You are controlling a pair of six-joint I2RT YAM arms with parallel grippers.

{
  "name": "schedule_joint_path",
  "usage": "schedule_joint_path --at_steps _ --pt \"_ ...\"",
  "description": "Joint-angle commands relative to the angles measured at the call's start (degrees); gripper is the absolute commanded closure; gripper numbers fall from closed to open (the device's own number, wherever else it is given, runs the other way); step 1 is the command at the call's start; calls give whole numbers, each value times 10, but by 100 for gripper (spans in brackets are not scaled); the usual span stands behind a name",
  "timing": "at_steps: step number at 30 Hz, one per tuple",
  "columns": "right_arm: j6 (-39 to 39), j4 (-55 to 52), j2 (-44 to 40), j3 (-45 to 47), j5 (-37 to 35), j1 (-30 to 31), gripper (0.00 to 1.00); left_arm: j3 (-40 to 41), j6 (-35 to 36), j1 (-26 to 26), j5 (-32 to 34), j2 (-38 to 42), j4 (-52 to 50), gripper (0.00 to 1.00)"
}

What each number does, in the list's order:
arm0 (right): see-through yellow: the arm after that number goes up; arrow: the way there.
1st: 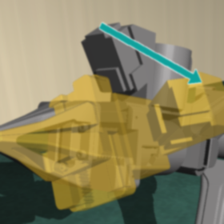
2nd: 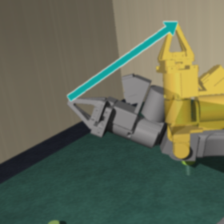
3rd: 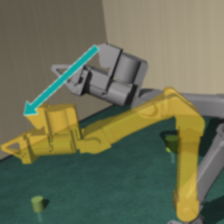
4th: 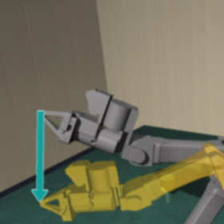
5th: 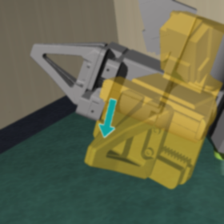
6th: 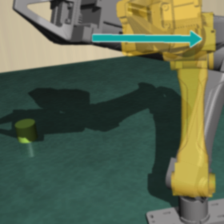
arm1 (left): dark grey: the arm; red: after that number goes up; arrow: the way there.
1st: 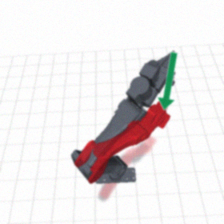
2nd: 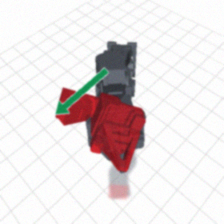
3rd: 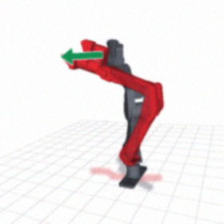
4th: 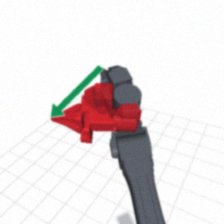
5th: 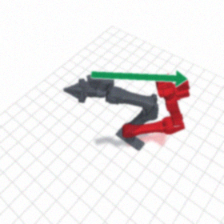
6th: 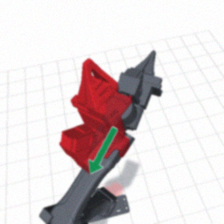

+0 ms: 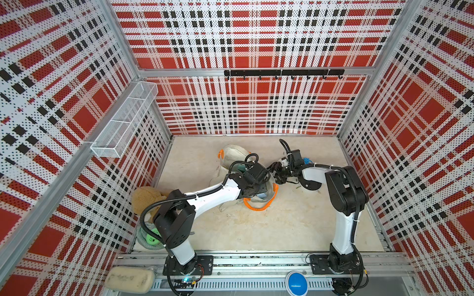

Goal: Take the alarm clock out of the canvas bag
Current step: Pick up the alarm from the canvas bag.

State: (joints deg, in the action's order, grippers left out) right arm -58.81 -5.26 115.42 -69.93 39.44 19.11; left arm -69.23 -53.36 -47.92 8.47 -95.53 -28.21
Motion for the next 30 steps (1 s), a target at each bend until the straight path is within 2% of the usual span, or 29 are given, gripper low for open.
schedule_joint_path --at_steps 1,8,13,18,24,26,30 --pt "29 -55 -25 -23 6 9 33 14 12 4 15 28 13 61" --pt "49 -92 -52 -40 0 1 32 -2 12 4 12 20 7 70" --pt "85 -139 -100 -88 2 -20 28 -9 22 11 34 75 -29 75" --pt "175 -237 -148 -170 -6 -26 25 -7 35 27 28 149 -59 77" --pt "250 -293 -224 -196 23 -26 25 -16 54 59 -40 220 -53 78" --pt "259 -282 -262 -181 44 -26 25 -27 66 74 -73 241 -37 78" --pt "246 -210 -357 -125 109 -26 24 -85 86 120 -180 254 -18 79"
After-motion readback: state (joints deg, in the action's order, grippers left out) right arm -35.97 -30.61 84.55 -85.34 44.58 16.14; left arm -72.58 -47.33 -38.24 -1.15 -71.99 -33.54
